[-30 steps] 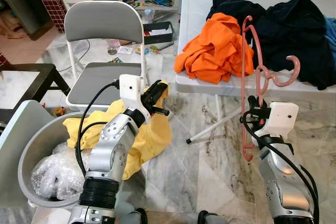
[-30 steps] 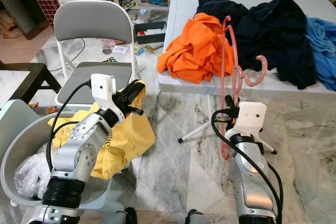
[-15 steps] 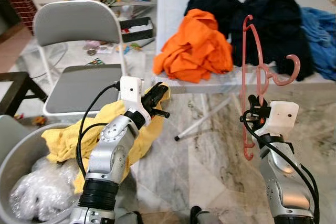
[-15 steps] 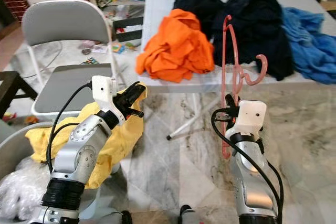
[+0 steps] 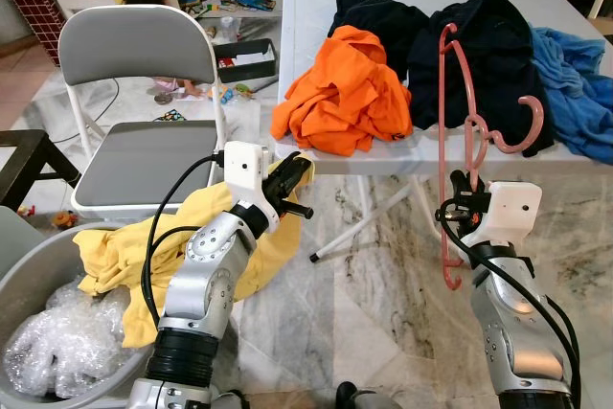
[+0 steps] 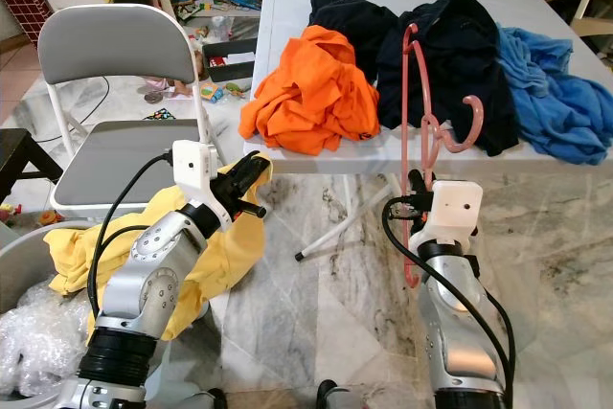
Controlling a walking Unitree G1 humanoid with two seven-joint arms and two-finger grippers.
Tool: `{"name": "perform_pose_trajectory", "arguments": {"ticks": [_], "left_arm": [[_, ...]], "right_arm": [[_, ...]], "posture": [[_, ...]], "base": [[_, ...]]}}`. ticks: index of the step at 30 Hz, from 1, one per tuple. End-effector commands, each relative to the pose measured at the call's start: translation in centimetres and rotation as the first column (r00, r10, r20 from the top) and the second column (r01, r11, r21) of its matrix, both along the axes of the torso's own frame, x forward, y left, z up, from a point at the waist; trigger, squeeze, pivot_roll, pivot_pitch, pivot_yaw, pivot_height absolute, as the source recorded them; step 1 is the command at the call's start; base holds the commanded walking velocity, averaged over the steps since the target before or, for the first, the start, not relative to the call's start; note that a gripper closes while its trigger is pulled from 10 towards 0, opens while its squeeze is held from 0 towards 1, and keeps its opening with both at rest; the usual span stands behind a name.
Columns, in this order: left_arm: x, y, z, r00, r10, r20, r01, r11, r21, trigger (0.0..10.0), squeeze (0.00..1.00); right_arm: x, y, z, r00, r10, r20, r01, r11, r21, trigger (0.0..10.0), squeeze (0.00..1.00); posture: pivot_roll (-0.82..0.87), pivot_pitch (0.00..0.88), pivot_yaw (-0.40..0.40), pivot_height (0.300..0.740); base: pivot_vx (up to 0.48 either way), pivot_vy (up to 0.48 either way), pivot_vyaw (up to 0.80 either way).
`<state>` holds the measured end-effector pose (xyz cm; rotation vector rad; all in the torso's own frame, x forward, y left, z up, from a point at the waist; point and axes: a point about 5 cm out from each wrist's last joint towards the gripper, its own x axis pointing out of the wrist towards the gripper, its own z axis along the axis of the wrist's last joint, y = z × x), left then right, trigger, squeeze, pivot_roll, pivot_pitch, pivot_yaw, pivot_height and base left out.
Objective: Hang hanger
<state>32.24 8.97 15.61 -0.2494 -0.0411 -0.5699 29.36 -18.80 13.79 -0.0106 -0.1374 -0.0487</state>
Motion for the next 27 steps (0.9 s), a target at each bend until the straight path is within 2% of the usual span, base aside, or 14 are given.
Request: {"name": "perform_pose_trajectory", "arguments": {"ticks": [1,12,16,27], "left_arm": [[-0.08,-1.09,0.89,0.998,-0.044,0.044,0.044,0.999,-0.006,0.0,0.0],[-0.08,-1.06,0.72,0.998,-0.042,0.037,0.041,0.999,0.007,0.0,0.0],[0.11,-0.75,0.45,1.0,-0.002,0.014,0.002,1.0,0.018,0.0,0.0],[0.24,-0.99,0.71,1.0,0.004,0.018,-0.004,1.0,0.017,0.0,0.0]], "right_arm": [[-0.04,-0.37,0.15,1.0,-0.015,0.01,0.015,1.0,-0.007,10.0,0.0],[0.04,-0.33,0.09,1.0,-0.02,0.012,0.02,1.0,-0.004,10.0,0.0],[0.04,-0.34,0.08,1.0,-0.02,0.011,0.02,1.0,-0.005,10.0,0.0],[0.11,-0.16,-0.02,1.0,-0.017,0.008,0.017,1.0,0.002,10.0,0.0]], "posture": [[-0.05,0.123,0.026,0.74],[-0.05,0.123,0.027,0.74],[-0.05,0.124,0.026,0.74],[-0.05,0.128,0.028,0.74]], "base": [[0.0,-0.386,0.0],[0.0,-0.373,0.0],[0.0,0.0,0.0],[0.0,0.0,0.0]]}}
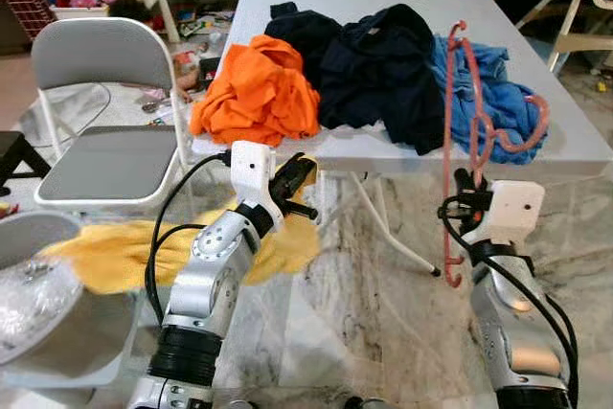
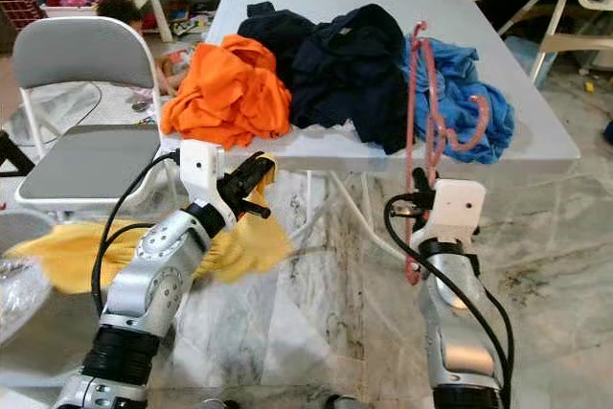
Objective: Hang hanger
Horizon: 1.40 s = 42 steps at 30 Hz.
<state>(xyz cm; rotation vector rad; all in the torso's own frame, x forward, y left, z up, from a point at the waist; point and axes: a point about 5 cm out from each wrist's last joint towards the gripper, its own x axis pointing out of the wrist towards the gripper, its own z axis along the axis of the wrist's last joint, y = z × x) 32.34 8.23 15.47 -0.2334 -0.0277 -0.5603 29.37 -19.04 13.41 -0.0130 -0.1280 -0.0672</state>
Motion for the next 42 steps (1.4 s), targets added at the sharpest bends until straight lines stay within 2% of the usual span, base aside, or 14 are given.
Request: {"name": "perform_pose_trajectory", "arguments": {"ticks": [1,6,25,33,42], "left_arm": [[0.19,-0.29,0.87,1.0,-0.005,0.026,0.005,1.0,0.0,0.0,0.0],[0.29,-0.3,0.97,1.0,-0.008,0.03,0.008,1.0,0.007,0.0,0.0],[0.6,0.15,0.81,1.0,-0.003,0.018,0.003,1.0,0.015,0.0,0.0],[0.64,0.06,0.78,1.0,-0.008,0.019,0.008,1.0,0.014,0.0,0.0],[0.73,0.05,0.55,1.0,-0.027,0.0,0.027,0.999,-0.022,0.0,0.0]], "right_arm": [[0.12,0.09,0.37,1.0,0.002,0.017,-0.002,1.0,0.004,10.0,0.0],[0.13,0.01,0.39,1.0,-0.002,0.017,0.002,1.0,0.005,10.0,0.0],[-0.13,-0.37,0.19,1.0,-0.009,0.006,0.009,1.0,-0.003,10.0,0.0],[-0.18,-0.48,0.17,1.0,-0.012,0.006,0.012,1.0,-0.006,10.0,0.0],[-0.26,-0.55,0.19,1.0,-0.014,0.005,0.014,1.0,-0.006,10.0,0.0]], "posture": [[-0.05,0.128,0.028,0.74],[-0.05,0.129,0.03,0.74],[-0.06,0.134,0.025,0.74],[-0.07,0.132,0.026,0.74],[-0.07,0.129,0.024,0.74]], "base": [[0.0,0.0,-0.43],[0.0,0.0,-0.76],[-0.25,0.0,-0.76],[0.0,0.0,-0.16],[0.0,0.0,0.0]]}}
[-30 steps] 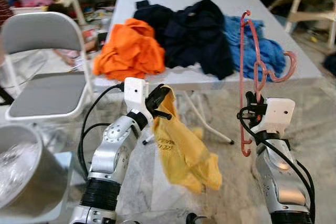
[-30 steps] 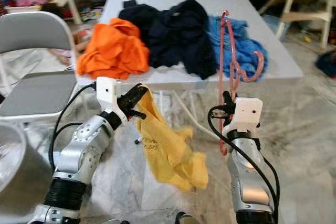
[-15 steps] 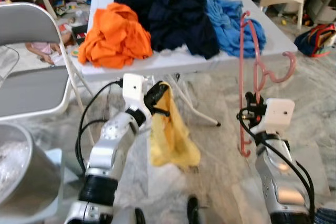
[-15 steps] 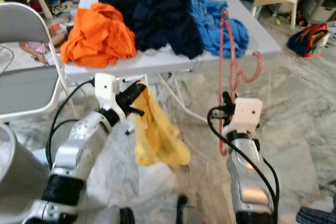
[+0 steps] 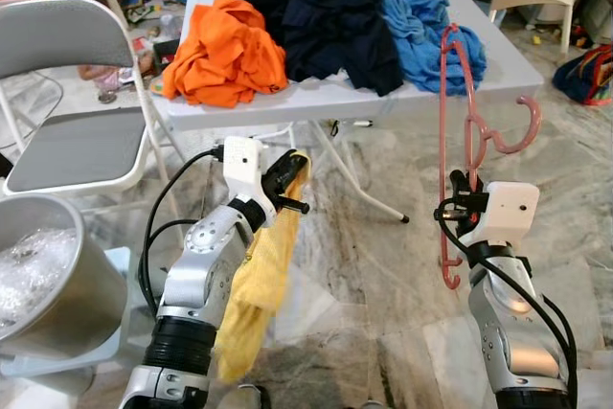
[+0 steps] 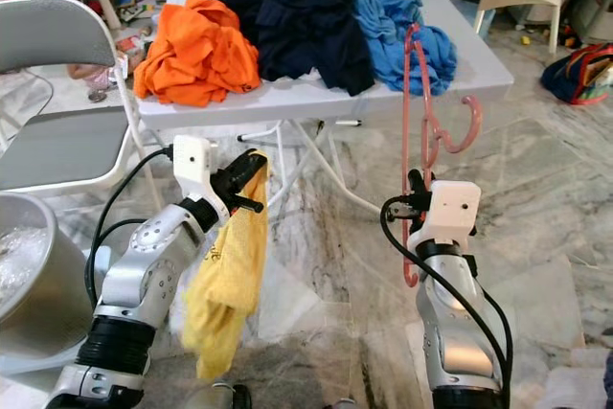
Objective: Hang hanger
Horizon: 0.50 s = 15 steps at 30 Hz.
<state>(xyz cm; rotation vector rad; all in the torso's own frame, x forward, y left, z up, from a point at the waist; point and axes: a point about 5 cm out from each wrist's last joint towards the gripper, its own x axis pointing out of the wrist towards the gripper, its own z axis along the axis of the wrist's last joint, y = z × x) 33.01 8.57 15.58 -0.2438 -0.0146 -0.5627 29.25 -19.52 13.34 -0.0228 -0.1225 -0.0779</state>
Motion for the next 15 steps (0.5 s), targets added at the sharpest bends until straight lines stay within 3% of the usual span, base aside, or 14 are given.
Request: {"name": "perform_pose_trajectory", "arguments": {"ticks": [1,4,15], "left_arm": [[0.07,-0.31,0.44,1.0,-0.023,0.015,0.024,1.0,-0.017,0.0,0.0],[0.07,-0.38,0.4,1.0,-0.029,0.01,0.03,0.999,-0.023,0.0,0.0],[-0.19,-0.4,0.3,0.999,-0.044,0.005,0.044,0.999,-0.029,0.0,0.0]], "right_arm": [[-0.13,-0.1,0.26,1.0,-0.003,0.011,0.003,1.0,0.003,10.0,0.0],[-0.08,-0.15,0.23,1.0,-0.003,0.006,0.003,1.0,0.004,10.0,0.0],[0.02,0.01,0.21,1.0,0.006,0.003,-0.006,1.0,0.004,10.0,0.0]], "posture": [[-0.07,0.128,0.024,0.74],[-0.07,0.125,0.022,0.74],[-0.06,0.131,0.02,0.74]], "base": [[0.0,0.0,0.0],[0.0,0.0,-0.45],[0.0,0.363,-0.8]]}}
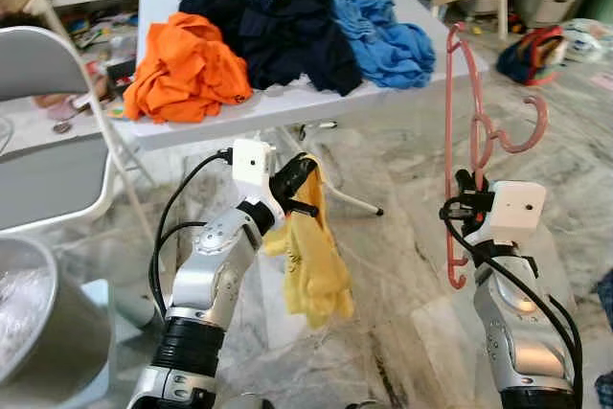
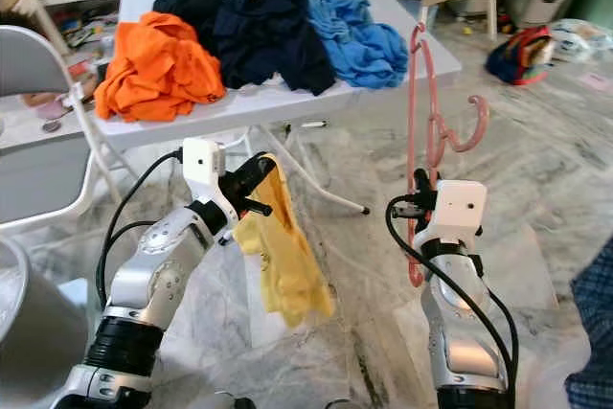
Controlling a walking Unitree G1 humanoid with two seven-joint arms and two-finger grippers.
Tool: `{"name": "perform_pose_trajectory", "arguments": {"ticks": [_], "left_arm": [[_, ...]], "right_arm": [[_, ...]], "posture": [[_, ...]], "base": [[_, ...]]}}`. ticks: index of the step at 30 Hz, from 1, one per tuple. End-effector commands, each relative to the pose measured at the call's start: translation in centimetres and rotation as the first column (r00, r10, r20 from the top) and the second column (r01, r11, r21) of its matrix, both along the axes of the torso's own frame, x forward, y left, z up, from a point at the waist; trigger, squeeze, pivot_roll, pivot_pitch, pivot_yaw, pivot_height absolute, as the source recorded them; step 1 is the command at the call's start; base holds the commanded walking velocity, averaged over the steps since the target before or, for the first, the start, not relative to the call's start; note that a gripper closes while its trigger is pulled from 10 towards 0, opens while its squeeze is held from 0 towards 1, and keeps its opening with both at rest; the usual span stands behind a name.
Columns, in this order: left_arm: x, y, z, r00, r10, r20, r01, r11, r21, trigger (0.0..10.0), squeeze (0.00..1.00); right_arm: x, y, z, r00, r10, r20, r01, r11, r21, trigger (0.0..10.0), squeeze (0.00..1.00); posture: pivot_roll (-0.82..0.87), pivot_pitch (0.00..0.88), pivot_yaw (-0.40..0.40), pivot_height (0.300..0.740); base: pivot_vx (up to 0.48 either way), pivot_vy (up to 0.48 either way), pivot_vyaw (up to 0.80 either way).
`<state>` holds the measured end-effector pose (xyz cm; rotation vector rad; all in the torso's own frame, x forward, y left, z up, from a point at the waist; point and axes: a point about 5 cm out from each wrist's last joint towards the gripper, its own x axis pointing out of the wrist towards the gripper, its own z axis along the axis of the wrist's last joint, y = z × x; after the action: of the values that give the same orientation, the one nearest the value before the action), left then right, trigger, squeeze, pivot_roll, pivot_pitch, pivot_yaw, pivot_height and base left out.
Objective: Hang hanger
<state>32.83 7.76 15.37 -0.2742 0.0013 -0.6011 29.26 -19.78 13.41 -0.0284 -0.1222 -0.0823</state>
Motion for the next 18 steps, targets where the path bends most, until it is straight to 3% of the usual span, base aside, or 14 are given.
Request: {"name": "perform_pose_trajectory", "arguments": {"ticks": [1,18], "left_arm": [[-0.01,0.41,0.51,1.0,-0.003,0.023,0.003,1.0,-0.005,0.0,0.0],[-0.15,0.12,0.4,0.999,-0.024,0.022,0.024,1.0,-0.004,0.0,0.0]], "right_arm": [[0.0,0.29,0.12,1.0,0.011,0.003,-0.011,1.0,0.01,10.0,0.0],[-0.01,0.26,0.09,1.0,0.009,0.001,-0.009,1.0,0.011,10.0,0.0]], "posture": [[-0.06,0.131,0.02,0.74],[-0.07,0.134,0.021,0.74]], "base": [[0.0,0.416,-0.8],[0.0,0.419,-0.8]]}}
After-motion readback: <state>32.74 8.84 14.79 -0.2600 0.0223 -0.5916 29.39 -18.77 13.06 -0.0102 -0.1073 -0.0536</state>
